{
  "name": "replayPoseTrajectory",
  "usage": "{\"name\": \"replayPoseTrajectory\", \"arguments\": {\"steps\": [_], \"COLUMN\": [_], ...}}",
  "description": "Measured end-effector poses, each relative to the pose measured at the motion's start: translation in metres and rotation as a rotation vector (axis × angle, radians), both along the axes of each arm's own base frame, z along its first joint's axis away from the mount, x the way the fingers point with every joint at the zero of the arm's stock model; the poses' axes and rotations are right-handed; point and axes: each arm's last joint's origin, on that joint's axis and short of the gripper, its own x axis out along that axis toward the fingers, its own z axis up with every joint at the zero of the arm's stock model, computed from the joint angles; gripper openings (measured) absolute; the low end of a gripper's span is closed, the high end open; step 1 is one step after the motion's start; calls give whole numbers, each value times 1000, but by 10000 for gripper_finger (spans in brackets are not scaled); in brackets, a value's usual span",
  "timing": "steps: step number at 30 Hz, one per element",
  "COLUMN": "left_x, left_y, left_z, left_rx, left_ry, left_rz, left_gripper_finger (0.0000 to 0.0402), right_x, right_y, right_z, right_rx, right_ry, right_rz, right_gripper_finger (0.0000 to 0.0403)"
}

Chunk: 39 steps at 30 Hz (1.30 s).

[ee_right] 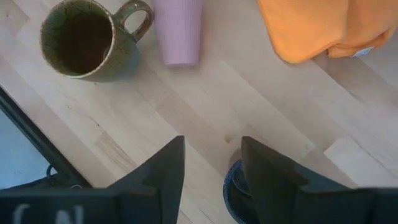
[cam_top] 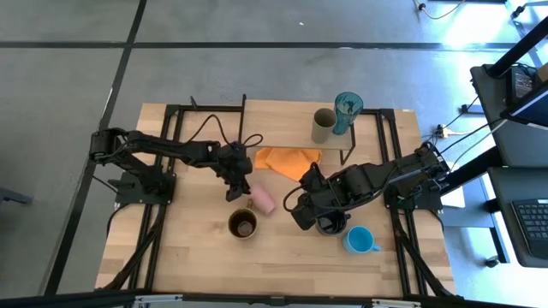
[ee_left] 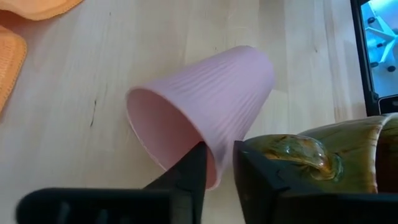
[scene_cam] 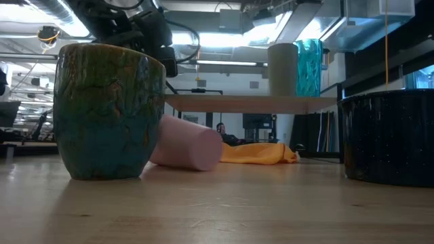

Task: Stack small to large cups/mugs on shelf
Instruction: Adjust the pink cup on the shelf

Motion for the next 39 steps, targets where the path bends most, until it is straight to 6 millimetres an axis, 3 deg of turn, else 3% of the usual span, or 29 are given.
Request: {"name": "replayPoseTrajectory", "arguments": {"steps": [6,25,31,39], "left_x": [2,4,-2,-29], "left_y": [0,-1,-2,-11], "left_z": [1,11,54,128], "left_rx": [5,-8,26,272], "left_ry": [-23,-96,-166,-97], "left_rz": [-1,8,25,-23], "left_gripper_finger": [6,1,0,0], "right_x": [0,-3,-5,-8], "right_y": [0,-1,-3,-3], "right_z": [0,-1,-1,6], "right_rx": [-1,-13,-38,-120], "right_ry": [1,35,46,-26], "right_rz": [0,-2,-7,-27], "right_gripper_finger": [159,159,159,159]}}
